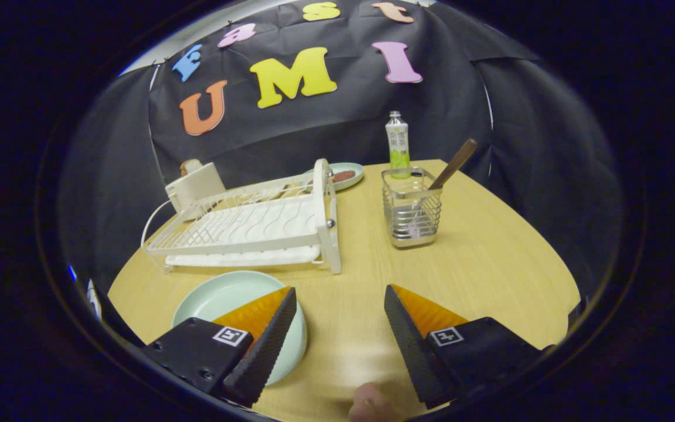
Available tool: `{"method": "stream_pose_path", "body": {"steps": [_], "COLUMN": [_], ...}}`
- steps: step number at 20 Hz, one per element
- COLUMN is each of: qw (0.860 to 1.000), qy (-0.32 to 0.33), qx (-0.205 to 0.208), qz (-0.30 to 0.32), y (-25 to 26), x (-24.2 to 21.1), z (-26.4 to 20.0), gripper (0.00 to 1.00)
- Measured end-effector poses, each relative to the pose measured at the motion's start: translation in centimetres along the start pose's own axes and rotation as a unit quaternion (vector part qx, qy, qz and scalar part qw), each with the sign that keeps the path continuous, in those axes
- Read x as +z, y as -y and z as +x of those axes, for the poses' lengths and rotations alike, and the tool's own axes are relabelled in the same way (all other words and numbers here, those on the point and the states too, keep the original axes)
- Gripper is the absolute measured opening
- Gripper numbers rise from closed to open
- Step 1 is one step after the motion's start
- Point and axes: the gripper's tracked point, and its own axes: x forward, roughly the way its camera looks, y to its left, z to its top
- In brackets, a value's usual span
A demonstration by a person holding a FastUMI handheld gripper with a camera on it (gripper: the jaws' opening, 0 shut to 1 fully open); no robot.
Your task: Take the plate from the dish rack, then take the spoon from the basket and place it into the plate.
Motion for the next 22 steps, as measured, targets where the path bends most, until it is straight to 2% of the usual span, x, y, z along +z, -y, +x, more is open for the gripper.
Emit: {"method": "stream_pose_path", "body": {"steps": [6, 9, 15, 20, 22], "qw": [0.996, 0.993, 0.992, 0.992, 0.990], "qy": [0.079, 0.111, 0.118, 0.121, 0.126], "qx": [-0.036, -0.047, -0.046, -0.035, -0.056], "qz": [-0.018, -0.006, 0.012, 0.002, -0.015], "y": [5.5, 7.7, 10.0, 9.0, 9.4], "x": [4.5, 7.0, 11.0, 13.7, 14.4], "z": [1.6, 2.9, 5.9, 7.3, 7.9], "gripper": [0.99, 0.99, 0.98, 0.95, 0.81]}}
